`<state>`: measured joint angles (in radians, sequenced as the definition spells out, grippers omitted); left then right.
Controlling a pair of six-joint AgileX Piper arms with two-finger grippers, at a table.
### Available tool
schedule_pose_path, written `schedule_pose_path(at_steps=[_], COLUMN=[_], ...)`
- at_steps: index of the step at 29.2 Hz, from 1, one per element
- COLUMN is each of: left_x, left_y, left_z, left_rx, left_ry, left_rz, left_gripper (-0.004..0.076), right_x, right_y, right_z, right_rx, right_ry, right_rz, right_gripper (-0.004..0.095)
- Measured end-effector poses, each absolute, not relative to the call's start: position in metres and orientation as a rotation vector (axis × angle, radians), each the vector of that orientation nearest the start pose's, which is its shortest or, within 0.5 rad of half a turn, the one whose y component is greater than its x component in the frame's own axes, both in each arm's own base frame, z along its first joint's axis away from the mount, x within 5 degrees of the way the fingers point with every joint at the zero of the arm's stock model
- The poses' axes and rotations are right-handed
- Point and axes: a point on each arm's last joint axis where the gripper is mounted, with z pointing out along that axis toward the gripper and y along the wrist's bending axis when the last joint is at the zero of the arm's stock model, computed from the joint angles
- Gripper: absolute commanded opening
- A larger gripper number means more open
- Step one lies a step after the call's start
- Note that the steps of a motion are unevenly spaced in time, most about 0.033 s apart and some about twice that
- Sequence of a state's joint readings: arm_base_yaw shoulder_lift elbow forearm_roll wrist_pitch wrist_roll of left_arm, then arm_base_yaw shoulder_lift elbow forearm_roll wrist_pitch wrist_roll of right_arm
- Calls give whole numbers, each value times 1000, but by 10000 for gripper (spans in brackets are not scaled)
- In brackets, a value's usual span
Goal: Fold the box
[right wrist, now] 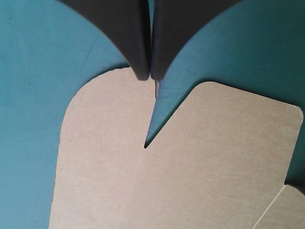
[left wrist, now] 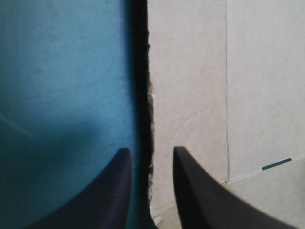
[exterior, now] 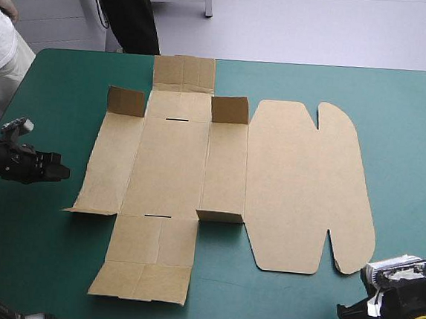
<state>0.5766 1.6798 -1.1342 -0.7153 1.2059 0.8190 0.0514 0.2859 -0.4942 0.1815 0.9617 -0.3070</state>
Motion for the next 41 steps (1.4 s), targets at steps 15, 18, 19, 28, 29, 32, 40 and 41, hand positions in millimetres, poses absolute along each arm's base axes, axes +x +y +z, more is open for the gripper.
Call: schedule_pose_path(at_steps=[15, 18, 19, 28, 29, 32, 40, 41], left_x=[303, 308, 310, 313, 313, 314, 317, 318], left_y=[104, 97, 95, 92, 92, 91, 82, 81], left_z=[207, 199, 198, 195, 195, 195, 194, 192], left_rx=[-29, -4, 0, -3, -4, 0, 30, 26], left_ry=[2741, 2762, 2763, 2756, 2755, 2756, 2768, 2776], left_rz=[-881, -908, -920, -957, -958, -959, -957, -954], left_gripper=[408, 408, 408, 397, 388, 370, 102, 43], right_x=[44, 44, 44, 44, 44, 44, 44, 44], right_y=[16, 16, 16, 16, 16, 16, 16, 16], right_z=[279, 279, 279, 279, 279, 279, 279, 279], right_rx=[-360, -360, -360, -360, -360, -360, -360, -360], right_ry=[2192, 2192, 2192, 2191, 2191, 2191, 2192, 2193], right_rz=[91, 91, 91, 92, 92, 92, 92, 92], right_gripper=[-14, -14, -14, -14, -14, -14, -14, -14])
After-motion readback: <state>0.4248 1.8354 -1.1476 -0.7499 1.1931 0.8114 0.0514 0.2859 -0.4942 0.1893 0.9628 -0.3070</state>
